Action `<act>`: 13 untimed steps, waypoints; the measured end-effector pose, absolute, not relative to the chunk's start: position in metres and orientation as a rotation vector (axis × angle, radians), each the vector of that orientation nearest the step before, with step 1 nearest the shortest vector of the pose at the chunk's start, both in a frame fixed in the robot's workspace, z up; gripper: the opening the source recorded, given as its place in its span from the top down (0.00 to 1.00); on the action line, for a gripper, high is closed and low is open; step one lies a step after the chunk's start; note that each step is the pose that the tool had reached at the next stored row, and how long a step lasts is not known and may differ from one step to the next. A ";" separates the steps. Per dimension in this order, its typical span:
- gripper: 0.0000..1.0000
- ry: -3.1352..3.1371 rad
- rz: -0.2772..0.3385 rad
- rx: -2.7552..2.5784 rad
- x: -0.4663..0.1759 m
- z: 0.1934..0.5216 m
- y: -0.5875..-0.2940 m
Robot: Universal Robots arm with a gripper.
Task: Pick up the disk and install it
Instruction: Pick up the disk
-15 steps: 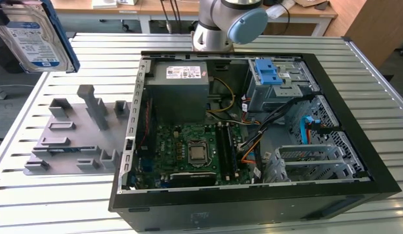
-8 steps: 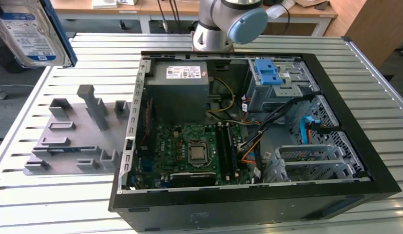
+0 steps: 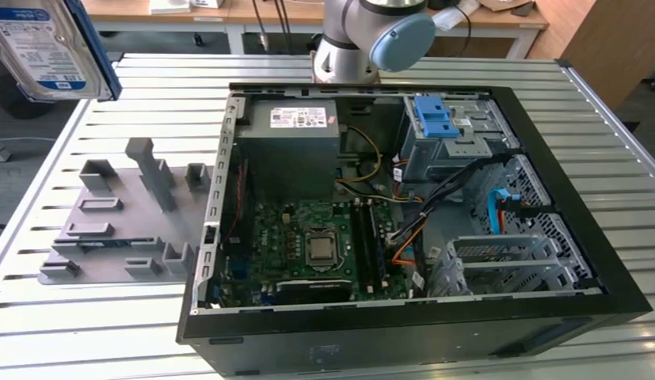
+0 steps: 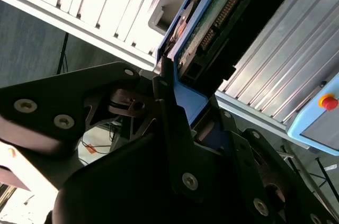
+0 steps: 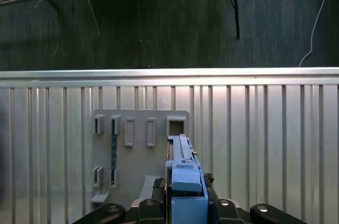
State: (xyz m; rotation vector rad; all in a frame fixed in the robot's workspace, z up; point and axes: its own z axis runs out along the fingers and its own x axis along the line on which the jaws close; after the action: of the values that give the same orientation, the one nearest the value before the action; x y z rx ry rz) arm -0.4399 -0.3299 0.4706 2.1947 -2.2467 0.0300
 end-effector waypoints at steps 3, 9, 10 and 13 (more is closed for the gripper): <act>0.64 -2.247 0.030 2.195 -0.440 0.475 -0.330; 0.64 -2.247 0.030 2.195 -0.440 0.484 -0.330; 0.64 -2.247 0.030 2.195 -0.440 0.485 -0.330; 0.64 -2.247 0.030 2.195 -0.440 0.490 -0.330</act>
State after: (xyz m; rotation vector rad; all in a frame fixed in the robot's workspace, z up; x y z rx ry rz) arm -0.4399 -0.3299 0.4901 2.1946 -2.2466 0.0300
